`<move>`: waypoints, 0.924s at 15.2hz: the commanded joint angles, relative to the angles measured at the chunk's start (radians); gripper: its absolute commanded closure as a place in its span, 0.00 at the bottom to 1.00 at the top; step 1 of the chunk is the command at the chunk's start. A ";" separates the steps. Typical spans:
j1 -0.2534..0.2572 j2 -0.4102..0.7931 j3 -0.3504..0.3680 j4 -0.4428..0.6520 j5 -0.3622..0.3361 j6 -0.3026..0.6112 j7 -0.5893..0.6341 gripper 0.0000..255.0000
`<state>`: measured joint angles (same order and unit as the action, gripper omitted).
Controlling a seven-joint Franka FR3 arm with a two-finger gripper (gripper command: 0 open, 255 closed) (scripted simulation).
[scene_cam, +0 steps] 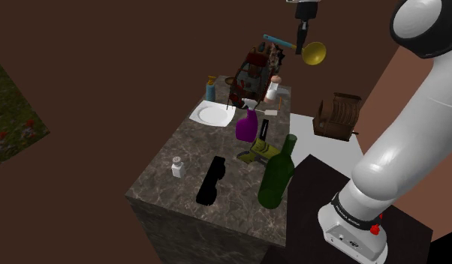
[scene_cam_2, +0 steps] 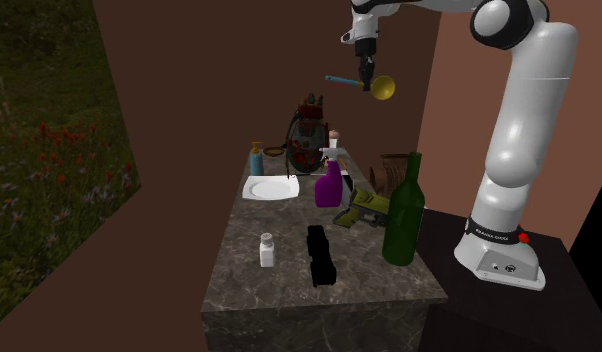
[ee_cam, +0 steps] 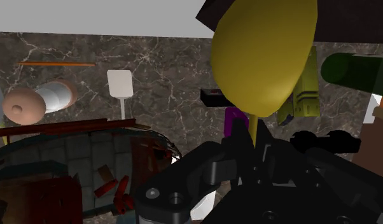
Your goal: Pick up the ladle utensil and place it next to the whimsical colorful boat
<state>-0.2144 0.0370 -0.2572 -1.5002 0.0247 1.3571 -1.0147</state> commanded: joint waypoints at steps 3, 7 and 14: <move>0.001 -0.014 0.001 -0.071 -0.003 0.058 0.001 1.00; 0.003 -0.026 0.002 -0.140 -0.006 0.115 0.002 1.00; 0.004 -0.036 0.003 -0.246 -0.009 0.212 0.003 1.00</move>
<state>-0.2123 0.0017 -0.2556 -1.7298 0.0159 1.5523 -1.0145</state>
